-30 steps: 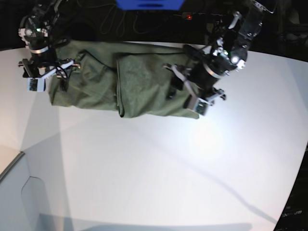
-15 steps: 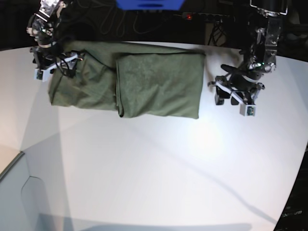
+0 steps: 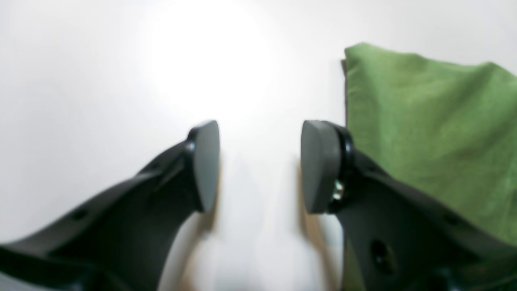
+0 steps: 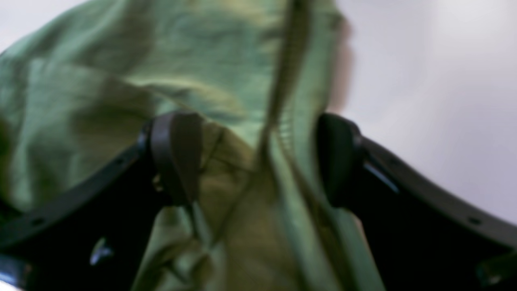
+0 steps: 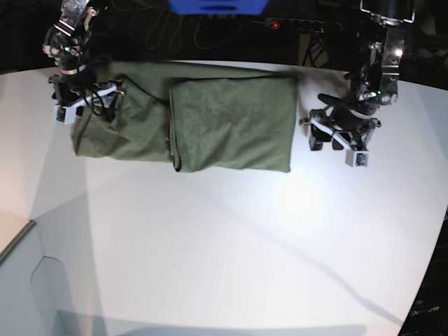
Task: Layout the t-shirt on the table in an organized manner, then fold the t-shirt properly
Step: 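Grasp the other strip end with the right gripper and fold it over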
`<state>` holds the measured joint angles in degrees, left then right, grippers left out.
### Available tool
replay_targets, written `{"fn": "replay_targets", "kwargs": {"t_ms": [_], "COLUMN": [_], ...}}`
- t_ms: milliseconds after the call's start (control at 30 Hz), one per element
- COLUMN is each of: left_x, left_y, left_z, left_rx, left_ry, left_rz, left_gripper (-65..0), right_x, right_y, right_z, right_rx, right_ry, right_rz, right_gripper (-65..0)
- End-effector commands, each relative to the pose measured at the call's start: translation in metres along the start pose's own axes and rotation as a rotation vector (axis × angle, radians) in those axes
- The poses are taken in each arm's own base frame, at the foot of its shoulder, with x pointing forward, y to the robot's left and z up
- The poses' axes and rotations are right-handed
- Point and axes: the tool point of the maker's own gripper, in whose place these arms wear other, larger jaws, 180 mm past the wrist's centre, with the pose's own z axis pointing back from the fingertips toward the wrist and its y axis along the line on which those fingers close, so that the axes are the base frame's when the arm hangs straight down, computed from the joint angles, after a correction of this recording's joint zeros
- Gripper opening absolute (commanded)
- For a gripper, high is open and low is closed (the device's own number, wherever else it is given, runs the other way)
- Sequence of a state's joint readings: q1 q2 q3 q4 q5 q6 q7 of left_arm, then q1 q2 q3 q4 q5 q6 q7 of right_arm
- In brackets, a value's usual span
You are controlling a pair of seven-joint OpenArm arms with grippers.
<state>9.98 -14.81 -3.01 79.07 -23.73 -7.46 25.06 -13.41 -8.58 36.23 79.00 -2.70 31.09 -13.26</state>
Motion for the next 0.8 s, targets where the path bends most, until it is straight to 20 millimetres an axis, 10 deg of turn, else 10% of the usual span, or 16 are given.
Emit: {"fn": "replay_targets", "kwargs": {"t_ms": [0, 433, 767], "left_x": [0.014, 0.010, 0.009], "left_y": [-0.003, -0.001, -0.001], "left_z": [0.000, 0.002, 0.002], "left_rx": [-0.011, -0.007, -0.007], "left_ry": [-0.045, -0.037, -0.034], "left_rz": [-0.001, -0.004, -0.003], "left_gripper": [-33.5, -33.5, -33.6], "right_x": [-0.013, -0.029, 0.048], "right_y": [0.009, 0.008, 0.029], "right_z": [0.000, -0.006, 0.022], "right_rx": [0.028, 0.040, 0.055], "right_ry": [0.057, 0.106, -0.094], "right_rz": [0.010, 0.005, 0.157], "right_gripper": [-21.6, -65.0, -65.0]}}
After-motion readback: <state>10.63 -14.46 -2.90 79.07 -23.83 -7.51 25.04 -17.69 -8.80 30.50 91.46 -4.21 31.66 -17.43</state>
